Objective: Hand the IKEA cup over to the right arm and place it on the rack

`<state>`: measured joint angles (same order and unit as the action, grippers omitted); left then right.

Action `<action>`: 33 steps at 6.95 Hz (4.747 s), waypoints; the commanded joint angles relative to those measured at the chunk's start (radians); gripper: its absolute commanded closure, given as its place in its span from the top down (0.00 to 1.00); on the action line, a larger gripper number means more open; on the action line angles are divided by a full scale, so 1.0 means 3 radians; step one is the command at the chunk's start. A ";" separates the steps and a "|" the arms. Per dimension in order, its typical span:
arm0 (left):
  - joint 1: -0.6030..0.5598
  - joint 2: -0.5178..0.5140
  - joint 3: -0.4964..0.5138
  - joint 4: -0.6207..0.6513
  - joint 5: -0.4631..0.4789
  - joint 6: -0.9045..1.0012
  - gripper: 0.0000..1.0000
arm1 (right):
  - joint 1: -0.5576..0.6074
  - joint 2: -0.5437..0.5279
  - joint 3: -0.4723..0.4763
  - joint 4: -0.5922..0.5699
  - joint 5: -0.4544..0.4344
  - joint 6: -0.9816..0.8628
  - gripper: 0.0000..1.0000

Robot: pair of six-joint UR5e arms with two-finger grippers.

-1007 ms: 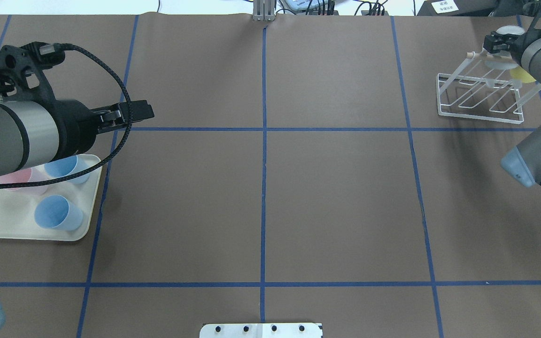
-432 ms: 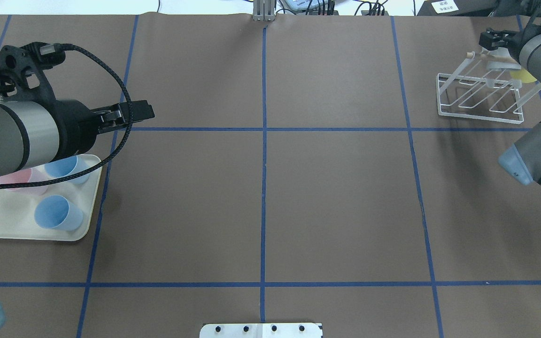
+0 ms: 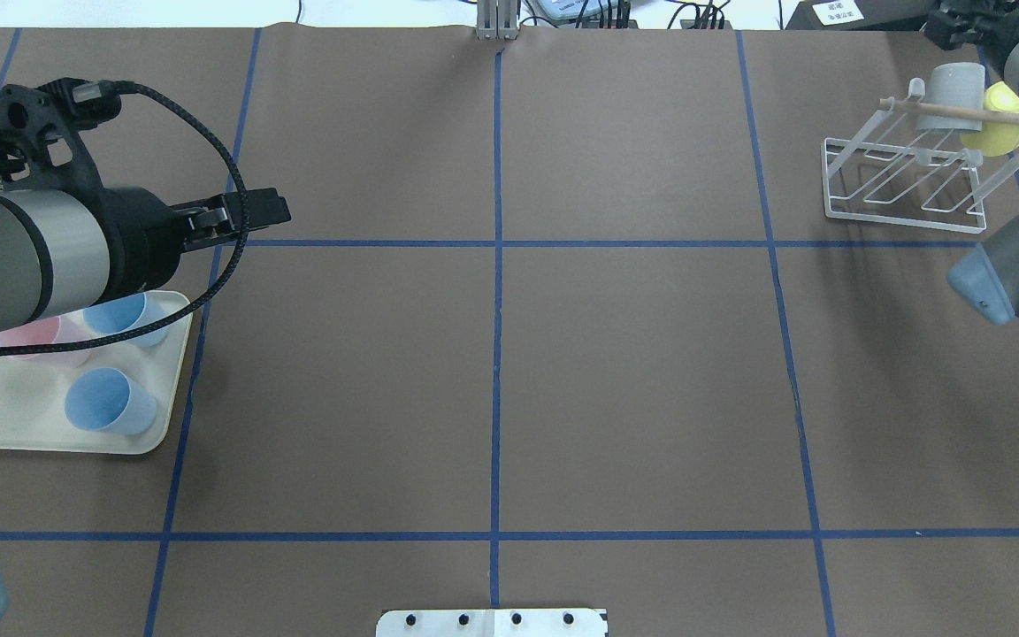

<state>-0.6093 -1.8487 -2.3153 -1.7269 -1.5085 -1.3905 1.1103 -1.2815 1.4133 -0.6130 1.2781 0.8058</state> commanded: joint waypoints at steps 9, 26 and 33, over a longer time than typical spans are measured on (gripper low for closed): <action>-0.1960 0.1258 0.0139 0.0840 -0.2130 0.2968 1.00 | -0.0677 0.0687 0.1629 -0.1516 0.0725 0.2247 1.00; -0.2173 0.1192 0.2645 -0.1095 -0.2984 0.3050 1.00 | -0.1748 0.1280 0.1604 -0.1055 0.0388 0.3680 1.00; -0.1968 0.1177 0.2681 -0.1167 -0.2948 0.2922 0.22 | -0.1753 0.1265 0.1599 -0.1055 0.0388 0.3675 1.00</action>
<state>-1.2001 -1.4898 -1.5137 -2.0795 -2.3927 -0.5138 0.5847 -0.9017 1.8943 -0.9296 1.3944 1.9083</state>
